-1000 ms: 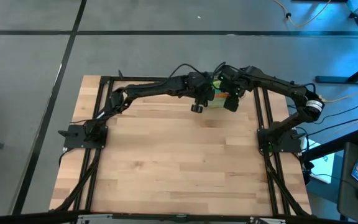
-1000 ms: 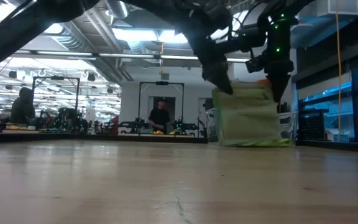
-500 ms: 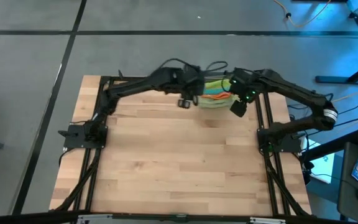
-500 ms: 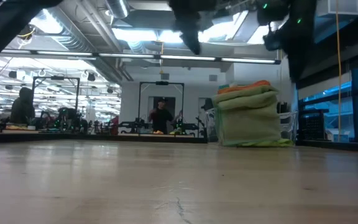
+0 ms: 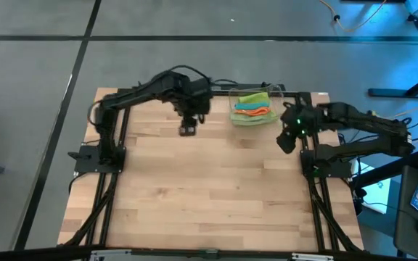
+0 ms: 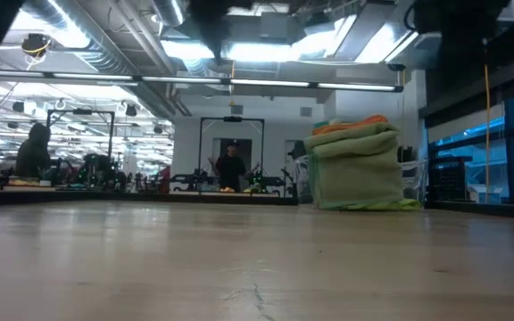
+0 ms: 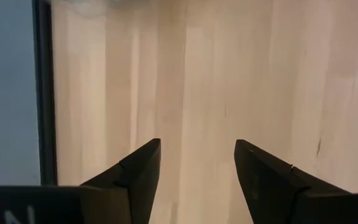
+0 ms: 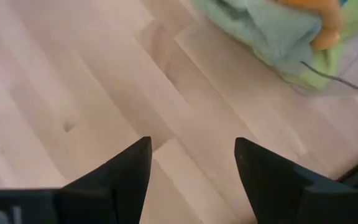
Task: Fold microfiber towels
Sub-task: Put the pile of microfiber towels into the transparent bin
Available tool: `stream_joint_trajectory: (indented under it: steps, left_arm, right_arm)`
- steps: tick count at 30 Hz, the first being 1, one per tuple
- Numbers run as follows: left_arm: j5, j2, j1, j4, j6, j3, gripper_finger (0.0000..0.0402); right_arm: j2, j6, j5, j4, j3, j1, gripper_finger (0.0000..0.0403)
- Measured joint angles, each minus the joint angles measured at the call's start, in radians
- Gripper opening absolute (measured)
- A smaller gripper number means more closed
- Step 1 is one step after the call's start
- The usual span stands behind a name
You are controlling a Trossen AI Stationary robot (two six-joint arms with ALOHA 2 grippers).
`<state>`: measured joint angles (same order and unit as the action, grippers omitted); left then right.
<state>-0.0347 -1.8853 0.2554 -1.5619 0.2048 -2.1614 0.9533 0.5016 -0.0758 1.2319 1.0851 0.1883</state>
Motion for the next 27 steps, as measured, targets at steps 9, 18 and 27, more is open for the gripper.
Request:
stream_joint_trajectory:
  steps: [9,18,27]
  left_arm:
    - [0.331,0.195,0.247,0.437,0.182,0.418,0.0195]
    - [0.304,0.192,0.431,1.102,0.134,0.652,0.0195]
    - [0.285,0.19,0.503,1.131,0.095,0.758,0.0195]
  right_arm:
    - [-0.075,-0.029,-0.108,-0.345,-0.311,-0.091,0.0233]
    - [-0.073,-0.385,-0.548,-0.586,-0.472,-0.143,0.0233]
    - [-0.075,-0.491,-0.715,-0.671,-0.444,-0.143,0.0233]
